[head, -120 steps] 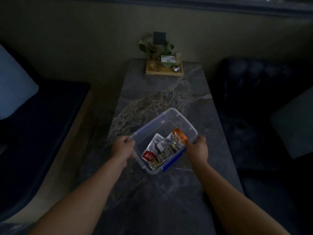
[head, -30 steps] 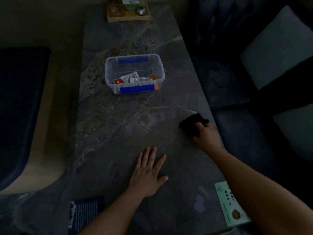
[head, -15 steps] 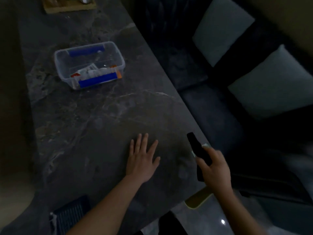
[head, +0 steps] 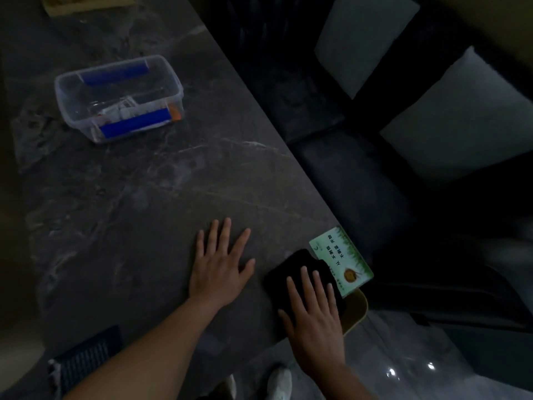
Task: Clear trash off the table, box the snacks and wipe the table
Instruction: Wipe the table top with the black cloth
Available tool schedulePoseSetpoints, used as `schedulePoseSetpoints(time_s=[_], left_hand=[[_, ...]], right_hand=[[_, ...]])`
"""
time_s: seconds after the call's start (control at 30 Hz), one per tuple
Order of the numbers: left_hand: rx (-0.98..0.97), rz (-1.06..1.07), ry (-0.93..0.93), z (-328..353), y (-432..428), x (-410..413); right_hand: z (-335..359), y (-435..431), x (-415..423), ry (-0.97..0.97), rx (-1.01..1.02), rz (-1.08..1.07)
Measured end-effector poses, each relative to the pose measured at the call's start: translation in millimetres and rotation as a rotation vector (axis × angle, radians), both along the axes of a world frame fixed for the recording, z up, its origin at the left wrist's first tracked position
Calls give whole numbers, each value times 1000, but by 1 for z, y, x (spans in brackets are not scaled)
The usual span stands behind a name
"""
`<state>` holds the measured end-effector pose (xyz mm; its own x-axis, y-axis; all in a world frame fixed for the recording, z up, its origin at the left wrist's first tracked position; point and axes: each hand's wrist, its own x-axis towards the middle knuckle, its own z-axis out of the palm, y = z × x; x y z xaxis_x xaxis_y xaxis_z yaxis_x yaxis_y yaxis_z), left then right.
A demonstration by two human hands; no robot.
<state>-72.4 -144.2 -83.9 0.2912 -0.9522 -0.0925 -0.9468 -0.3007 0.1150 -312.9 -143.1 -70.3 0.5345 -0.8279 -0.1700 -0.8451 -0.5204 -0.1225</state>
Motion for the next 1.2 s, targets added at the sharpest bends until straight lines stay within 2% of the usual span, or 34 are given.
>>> schedulePoseSetpoints(time_s=[0.07,0.2,0.27,0.37,0.43,0.47,0.53,0.6,0.67,0.77,0.83,0.87,0.97,1.03,1.2], left_hand=[[-11,3,-7,-2,0,-1],[-51,-5,-12,-4,-1,1],[-43,-13,-9,-3,1,0],[-38,10,2,-1,0,2],[-38,27,23,2,-7,9],[-54,27,24,3,-11,13],[-113,7,22,3,-17,19],[-131,10,3,-1,-18,23],[-140,74,-17,-5,-18,24],[-147,156,-19,-4,-18,24],[-142,166,-19,-6,-21,25],[-133,164,-22,-6,-21,24],[-106,173,-34,-6,-21,23],[-97,177,-27,-5,-21,24],[-91,170,-13,-3,-21,25]], right_hand=[[-2,-12,-16,19,-21,32],[2,-49,9,-14,26,-242],[2,-35,23,8,60,-136],[0,-8,8,10,63,186],[1,-39,-3,37,41,227],[2,-63,-1,58,13,177],[8,-117,20,58,60,-56],[8,-137,46,37,102,-180],[0,-114,59,35,65,-77],[-5,-65,39,8,13,250],[-8,-85,34,40,13,325],[-9,-105,41,42,8,289],[2,-157,87,29,53,-23],[1,-153,109,4,63,-80],[-8,-81,57,9,-1,411]])
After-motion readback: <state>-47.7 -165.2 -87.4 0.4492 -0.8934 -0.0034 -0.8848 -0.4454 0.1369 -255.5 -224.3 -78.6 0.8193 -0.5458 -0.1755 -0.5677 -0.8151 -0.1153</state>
